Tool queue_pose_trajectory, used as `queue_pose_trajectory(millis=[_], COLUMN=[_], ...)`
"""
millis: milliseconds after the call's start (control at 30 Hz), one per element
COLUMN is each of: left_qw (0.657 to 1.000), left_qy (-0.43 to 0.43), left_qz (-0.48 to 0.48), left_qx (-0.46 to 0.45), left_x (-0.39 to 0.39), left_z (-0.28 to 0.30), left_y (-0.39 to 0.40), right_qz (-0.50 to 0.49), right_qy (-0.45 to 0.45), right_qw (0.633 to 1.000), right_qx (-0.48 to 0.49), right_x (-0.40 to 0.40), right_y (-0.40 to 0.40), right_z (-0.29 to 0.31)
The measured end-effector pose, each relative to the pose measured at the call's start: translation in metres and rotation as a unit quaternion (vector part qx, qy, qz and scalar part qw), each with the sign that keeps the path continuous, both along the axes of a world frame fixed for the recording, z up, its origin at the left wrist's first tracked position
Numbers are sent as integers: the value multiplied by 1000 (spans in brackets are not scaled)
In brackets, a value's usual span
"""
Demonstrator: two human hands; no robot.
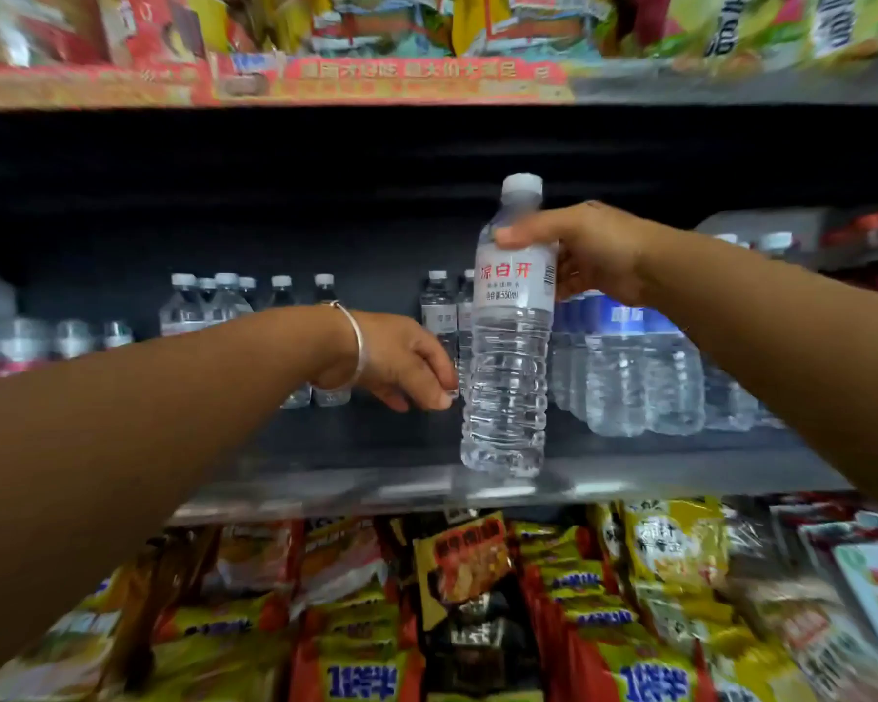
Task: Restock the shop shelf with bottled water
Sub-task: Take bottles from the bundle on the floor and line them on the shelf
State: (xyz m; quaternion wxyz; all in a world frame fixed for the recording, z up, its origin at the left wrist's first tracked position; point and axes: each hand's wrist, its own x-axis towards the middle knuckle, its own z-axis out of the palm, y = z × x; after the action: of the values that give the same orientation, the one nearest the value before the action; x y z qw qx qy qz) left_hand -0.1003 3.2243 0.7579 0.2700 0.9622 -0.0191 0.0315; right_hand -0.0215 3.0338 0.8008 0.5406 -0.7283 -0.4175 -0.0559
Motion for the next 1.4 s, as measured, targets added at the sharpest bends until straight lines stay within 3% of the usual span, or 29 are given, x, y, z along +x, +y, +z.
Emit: queue_pose_trajectory(millis=[300, 400, 600, 800, 1100, 1300, 1400], left_qw=[998, 993, 991, 997, 982, 976, 974], left_qy=[2, -13, -61, -35, -3, -13, -16], left_qz=[29, 69, 71, 35, 19, 41, 44], left_qx=[49, 93, 99, 60, 185, 212, 222], left_x=[79, 105, 148, 176, 195, 207, 210], left_z=[-6, -12, -26, -36, -33, -36, -36], left_y=[117, 141, 165, 172, 156, 155, 154], right_qz=[-41, -50, -59, -54, -87, -194, -193], right_qy=[2, 3, -7, 0, -5, -118, -108], right_qw=[999, 998, 995, 994, 991, 962, 966], right_qx=[-19, -44, -81, -95, -101, -150, -133], right_x=[76, 103, 152, 186, 202, 200, 200], right_y=[135, 169, 213, 232, 240, 242, 246], right_z=[22, 18, 3, 4, 10, 8, 8])
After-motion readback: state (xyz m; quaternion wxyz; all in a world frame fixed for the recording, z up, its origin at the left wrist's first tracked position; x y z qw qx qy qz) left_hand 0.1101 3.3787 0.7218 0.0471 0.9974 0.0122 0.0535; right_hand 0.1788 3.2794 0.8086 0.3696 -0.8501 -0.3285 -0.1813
